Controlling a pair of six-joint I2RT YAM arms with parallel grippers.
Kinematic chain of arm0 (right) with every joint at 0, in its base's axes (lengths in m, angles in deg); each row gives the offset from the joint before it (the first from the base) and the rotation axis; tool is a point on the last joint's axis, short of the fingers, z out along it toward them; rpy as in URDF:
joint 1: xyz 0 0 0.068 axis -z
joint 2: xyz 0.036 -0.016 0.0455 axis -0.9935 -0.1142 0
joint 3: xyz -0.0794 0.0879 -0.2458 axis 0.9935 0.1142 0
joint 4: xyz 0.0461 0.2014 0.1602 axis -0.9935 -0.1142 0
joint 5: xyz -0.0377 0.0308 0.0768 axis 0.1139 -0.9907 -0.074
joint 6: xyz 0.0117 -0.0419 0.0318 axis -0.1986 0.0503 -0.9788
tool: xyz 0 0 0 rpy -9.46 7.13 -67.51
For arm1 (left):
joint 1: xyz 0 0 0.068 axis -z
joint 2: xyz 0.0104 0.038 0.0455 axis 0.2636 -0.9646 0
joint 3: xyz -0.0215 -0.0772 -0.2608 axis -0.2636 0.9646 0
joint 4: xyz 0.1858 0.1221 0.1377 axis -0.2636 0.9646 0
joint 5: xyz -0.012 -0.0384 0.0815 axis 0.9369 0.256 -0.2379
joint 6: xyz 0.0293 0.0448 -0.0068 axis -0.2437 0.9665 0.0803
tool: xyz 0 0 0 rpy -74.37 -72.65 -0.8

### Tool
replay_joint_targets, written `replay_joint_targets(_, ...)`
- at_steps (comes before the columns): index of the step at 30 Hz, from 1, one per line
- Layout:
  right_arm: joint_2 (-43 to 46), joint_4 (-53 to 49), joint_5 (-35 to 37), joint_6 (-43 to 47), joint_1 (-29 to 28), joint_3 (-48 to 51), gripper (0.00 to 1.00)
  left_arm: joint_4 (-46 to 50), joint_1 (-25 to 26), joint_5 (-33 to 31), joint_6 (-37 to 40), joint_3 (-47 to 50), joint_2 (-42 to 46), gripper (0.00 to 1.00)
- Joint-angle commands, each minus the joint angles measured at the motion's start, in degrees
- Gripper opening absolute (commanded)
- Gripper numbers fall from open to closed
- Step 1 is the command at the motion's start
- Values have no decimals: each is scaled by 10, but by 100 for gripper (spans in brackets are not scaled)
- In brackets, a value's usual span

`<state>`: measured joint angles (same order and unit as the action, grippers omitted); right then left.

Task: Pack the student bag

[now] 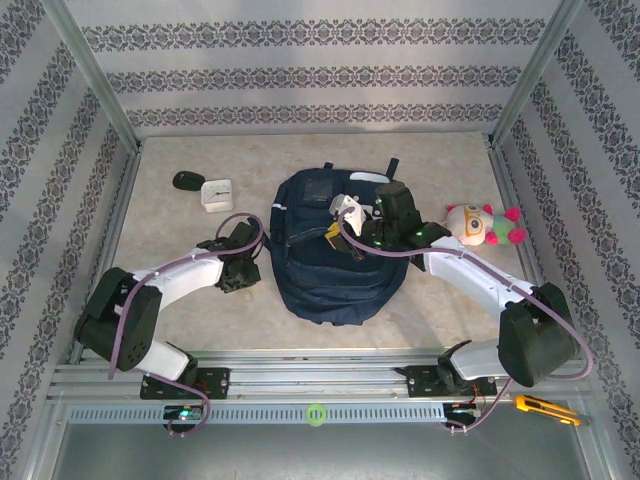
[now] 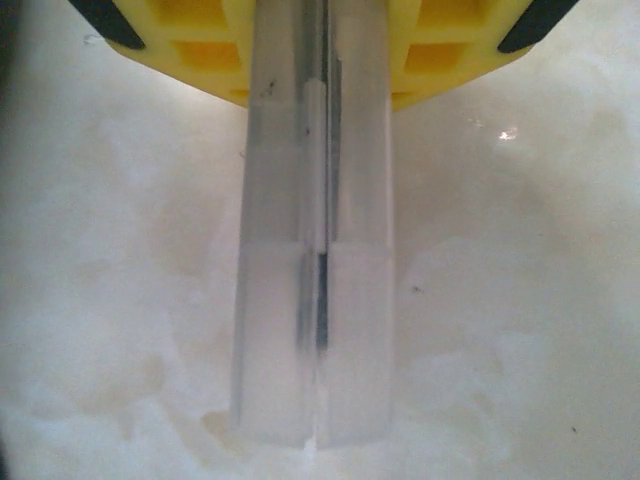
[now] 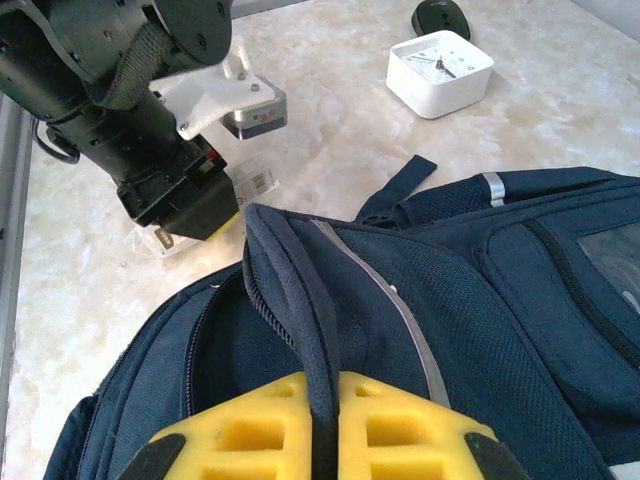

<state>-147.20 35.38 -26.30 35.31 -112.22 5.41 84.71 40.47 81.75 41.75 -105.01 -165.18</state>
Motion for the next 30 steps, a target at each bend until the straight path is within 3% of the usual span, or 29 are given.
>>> replay_joint_targets(1, 2, 44, -25, -24, -6, -14, 0, 25, 9, -13, 14, -23, 45, 14)
replay_joint_targets(4, 4, 56, -29, -68, 6, -15, 0, 18, 9, 4, 57, -26, 95, 13)
replay_joint_targets(9, 7, 65, -27, -119, 19, -22, 0, -57, 10, 133, 230, -16, 189, 11)
replay_joint_targets(12, 4, 66, -41, -143, 27, -29, 0, -95, 14, 213, 380, -8, 240, 10)
replay_joint_targets(14, 5, 65, -52, -152, 30, -32, 0, -61, 22, 308, 568, -20, 268, 9)
replay_joint_targets(16, 6, 66, -60, -155, 31, -33, 0, -31, 32, 332, 673, -34, 282, 11)
replay_joint_targets(21, 5, 67, -76, -169, 35, -49, 0, -35, 66, 331, 780, -72, 270, 11)
replay_joint_targets(26, -3, 67, -94, -181, 38, -63, 0, -4, 154, 209, 919, -122, 190, 10)
replay_joint_targets(30, -6, 65, -104, -184, 38, -69, 0, -38, 197, 115, 977, -157, 121, 10)
